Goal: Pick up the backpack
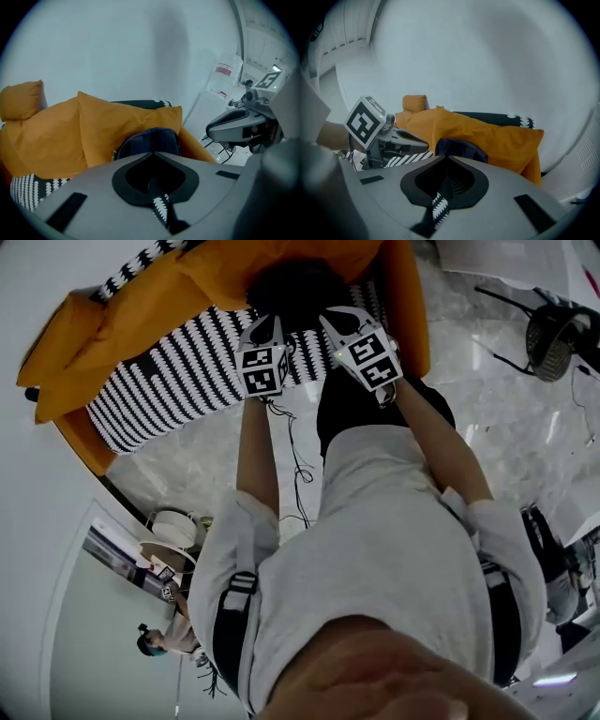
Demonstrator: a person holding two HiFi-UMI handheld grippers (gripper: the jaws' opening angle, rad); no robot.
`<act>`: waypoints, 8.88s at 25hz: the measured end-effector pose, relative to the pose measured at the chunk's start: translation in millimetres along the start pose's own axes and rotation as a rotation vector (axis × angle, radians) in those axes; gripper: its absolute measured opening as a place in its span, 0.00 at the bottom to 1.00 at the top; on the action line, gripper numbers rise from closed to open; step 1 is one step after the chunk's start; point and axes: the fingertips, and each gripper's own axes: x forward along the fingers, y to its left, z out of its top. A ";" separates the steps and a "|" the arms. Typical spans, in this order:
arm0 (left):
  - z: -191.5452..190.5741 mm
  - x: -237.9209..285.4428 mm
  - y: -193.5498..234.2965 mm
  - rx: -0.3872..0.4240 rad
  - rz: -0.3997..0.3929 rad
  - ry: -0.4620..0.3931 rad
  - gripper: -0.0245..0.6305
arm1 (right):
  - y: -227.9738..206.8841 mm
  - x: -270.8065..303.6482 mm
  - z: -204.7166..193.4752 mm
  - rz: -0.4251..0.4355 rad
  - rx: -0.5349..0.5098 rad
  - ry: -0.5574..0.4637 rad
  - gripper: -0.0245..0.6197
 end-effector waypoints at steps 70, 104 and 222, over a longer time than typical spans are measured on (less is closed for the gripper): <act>-12.5 93.7 38.1 -0.056 -0.050 0.074 0.11 | -46.5 101.6 -24.0 -0.015 0.199 0.018 0.14; -57.8 0.8 -44.7 -0.070 0.117 0.020 0.07 | 5.4 19.1 -74.9 0.141 0.053 0.007 0.14; 61.7 -362.1 -386.4 -0.034 0.519 -0.679 0.07 | 107.3 -465.1 -1.1 0.128 -0.463 -0.606 0.12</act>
